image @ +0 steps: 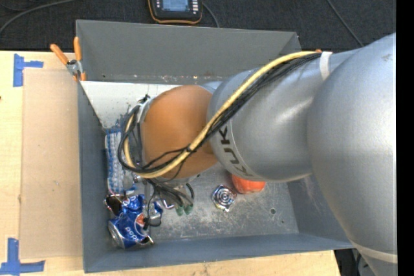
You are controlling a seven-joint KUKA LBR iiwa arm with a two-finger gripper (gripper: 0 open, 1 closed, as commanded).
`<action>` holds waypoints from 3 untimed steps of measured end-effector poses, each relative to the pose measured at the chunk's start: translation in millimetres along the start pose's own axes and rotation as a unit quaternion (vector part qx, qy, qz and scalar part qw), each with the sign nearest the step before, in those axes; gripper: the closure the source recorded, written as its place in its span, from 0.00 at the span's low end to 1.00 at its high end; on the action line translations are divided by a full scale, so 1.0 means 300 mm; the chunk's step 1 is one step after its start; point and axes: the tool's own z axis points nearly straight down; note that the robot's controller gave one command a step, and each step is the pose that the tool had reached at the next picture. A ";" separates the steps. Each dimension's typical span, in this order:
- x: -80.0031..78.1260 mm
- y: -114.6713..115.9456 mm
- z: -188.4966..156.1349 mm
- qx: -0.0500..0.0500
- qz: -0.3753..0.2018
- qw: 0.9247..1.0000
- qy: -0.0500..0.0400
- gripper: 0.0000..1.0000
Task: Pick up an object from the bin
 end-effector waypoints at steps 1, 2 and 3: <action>0.049 0.047 0.160 -0.001 -0.065 0.998 0.008 0.00; 0.035 0.029 0.249 0.000 -0.189 0.982 -0.008 0.00; 0.049 0.020 0.254 -0.002 -0.064 0.998 0.002 1.00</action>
Offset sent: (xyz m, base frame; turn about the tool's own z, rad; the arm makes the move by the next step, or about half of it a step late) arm -0.0167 0.0041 -0.0783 -0.3845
